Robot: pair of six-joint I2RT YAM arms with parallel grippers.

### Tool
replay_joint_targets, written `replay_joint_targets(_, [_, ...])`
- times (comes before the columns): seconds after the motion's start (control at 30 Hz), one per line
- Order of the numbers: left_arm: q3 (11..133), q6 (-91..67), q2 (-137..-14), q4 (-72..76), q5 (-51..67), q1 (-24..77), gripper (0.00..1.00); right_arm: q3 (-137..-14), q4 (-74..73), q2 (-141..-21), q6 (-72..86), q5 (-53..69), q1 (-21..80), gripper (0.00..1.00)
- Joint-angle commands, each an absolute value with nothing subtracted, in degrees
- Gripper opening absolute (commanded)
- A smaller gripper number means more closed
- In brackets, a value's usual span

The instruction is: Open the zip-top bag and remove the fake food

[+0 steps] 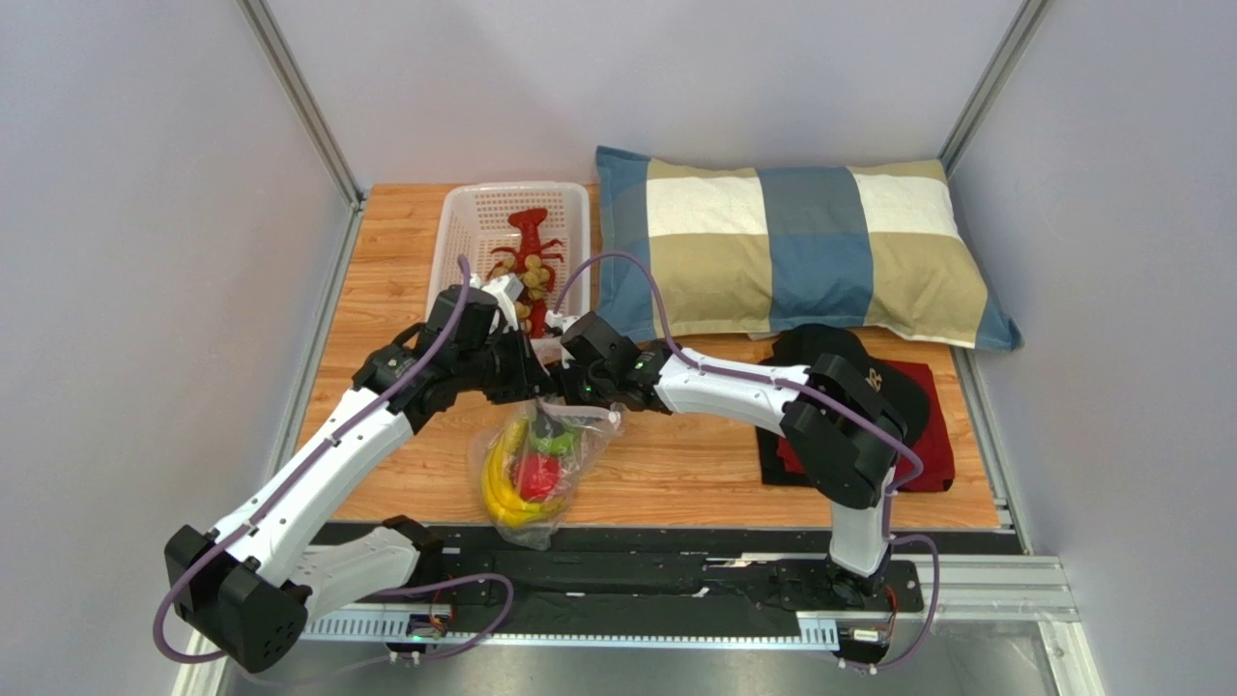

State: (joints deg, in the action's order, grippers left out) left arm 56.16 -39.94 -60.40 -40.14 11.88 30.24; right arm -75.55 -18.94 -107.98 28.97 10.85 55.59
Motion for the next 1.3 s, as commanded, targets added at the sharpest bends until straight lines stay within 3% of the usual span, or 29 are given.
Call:
replay_joint_targets(0.0, [55.6, -36.9, -59.5, -42.1, 10.1, 29.6, 0.0, -77.6, -14.5, -109.8, 30.3, 10.2, 57.0, 0.85])
replay_joint_targets(0.33, [51.7, -36.6, -55.2, -44.1, 10.2, 28.3, 0.0, -80.8, -11.9, -118.4, 32.6, 9.3, 57.7, 0.84])
replay_joint_targets(0.5, [49.3, -36.8, -51.8, -45.2, 10.3, 26.5, 0.0, -82.3, -13.1, -117.6, 30.9, 12.1, 57.7, 0.57])
replay_joint_targets(0.6, [49.0, -36.6, -50.5, -46.1, 10.3, 25.1, 0.0, -82.9, -15.3, -114.2, 28.7, 15.0, 57.7, 0.27])
replay_joint_targets(0.63, [49.0, -36.6, -50.2, -46.6, 10.1, 24.8, 0.0, -83.0, -17.0, -112.8, 28.3, 15.1, 57.7, 0.13])
replay_joint_targets(0.7, [48.5, -36.7, -49.0, -46.9, 9.3, 24.5, 0.0, -83.3, -19.6, -108.0, 26.9, 14.7, 57.6, 0.0])
replay_joint_targets(0.87, [46.1, -37.3, -46.8, -46.8, 8.6, 24.0, 0.0, -86.6, -29.3, -100.3, 24.3, 14.8, 57.4, 0.0])
replay_joint_targets(1.17, [47.8, -36.0, -46.4, -47.3, 8.7, 23.7, 0.0, -87.5, -21.7, -95.3, 35.3, 30.0, 53.1, 0.0])
replay_joint_targets(1.27, [48.9, -36.6, -46.1, -48.2, 9.8, 23.7, 0.0, -90.9, -26.8, -94.7, 32.6, 24.8, 53.1, 0.0])
